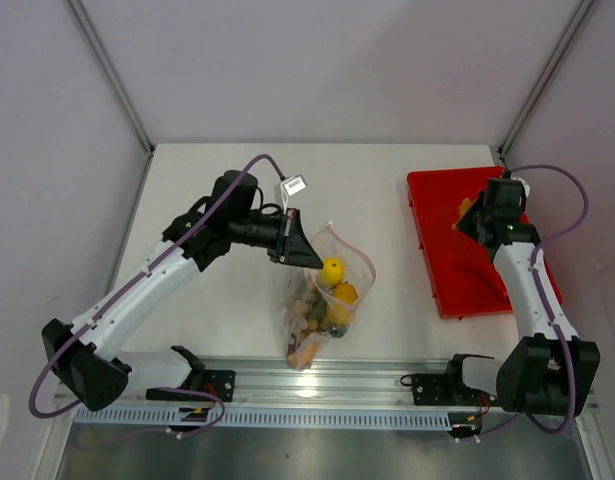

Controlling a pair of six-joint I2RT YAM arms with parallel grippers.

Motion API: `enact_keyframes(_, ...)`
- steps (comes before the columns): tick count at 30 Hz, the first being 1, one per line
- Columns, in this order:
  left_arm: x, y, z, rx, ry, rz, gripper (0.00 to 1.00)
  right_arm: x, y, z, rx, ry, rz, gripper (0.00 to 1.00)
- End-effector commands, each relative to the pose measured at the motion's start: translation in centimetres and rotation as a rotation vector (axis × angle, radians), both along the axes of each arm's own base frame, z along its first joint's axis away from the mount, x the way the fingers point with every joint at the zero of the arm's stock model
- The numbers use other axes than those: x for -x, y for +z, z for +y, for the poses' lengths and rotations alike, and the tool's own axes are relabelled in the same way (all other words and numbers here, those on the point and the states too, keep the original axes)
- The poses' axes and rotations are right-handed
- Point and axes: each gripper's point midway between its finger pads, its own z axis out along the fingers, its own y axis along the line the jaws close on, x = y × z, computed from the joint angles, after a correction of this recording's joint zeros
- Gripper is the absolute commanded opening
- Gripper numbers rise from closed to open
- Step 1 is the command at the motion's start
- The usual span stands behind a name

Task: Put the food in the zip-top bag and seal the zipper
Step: Place the fake vegetable in the zipper food storage bag.

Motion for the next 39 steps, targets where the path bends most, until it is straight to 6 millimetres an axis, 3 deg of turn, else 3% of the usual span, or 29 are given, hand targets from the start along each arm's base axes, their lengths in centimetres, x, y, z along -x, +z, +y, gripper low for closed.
enact_keyframes(1, 0.4, 1.8, -0.2, 0.058, -0.017, -0.062, 0.01, 0.8, 2.5, 2.7, -0.015, 0.144, -0.045, 0.0)
enact_keyframes(9, -0.4, 1.3, -0.8, 0.055, -0.02, -0.056, 0.01, 4.2, 8.5, 9.9, -0.031, 0.404, -0.147, 0.0)
enact_keyframes(13, -0.9, 1.2, -1.0, 0.049, -0.014, -0.057, 0.01, 7.1, 10.8, 13.4, -0.077, 0.535, -0.191, 0.0)
enact_keyframes(14, -0.9, 1.2, -1.0, 0.045, -0.012, -0.058, 0.01, 8.3, 11.6, 15.0, -0.099, 0.607, -0.21, 0.0)
enact_keyframes(19, -1.4, 1.1, -1.2, 0.034, -0.007, -0.062, 0.0, 12.6, 13.8, 18.9, -0.127, 0.801, -0.204, 0.0)
enact_keyframes(25, -1.4, 1.3, -1.4, 0.039, -0.01, -0.065, 0.01, 17.1, 13.9, 21.8, -0.174, 0.987, -0.13, 0.0)
enact_keyframes(33, -1.1, 1.2, -1.5, 0.04, -0.013, -0.067, 0.01, 20.3, 14.8, 24.1, -0.197, 1.118, -0.07, 0.0)
enact_keyframes(39, -0.6, 1.7, -1.7, 0.051, -0.033, -0.068, 0.0, 21.8, 12.9, 26.1, -0.133, 1.204, 0.038, 0.0)
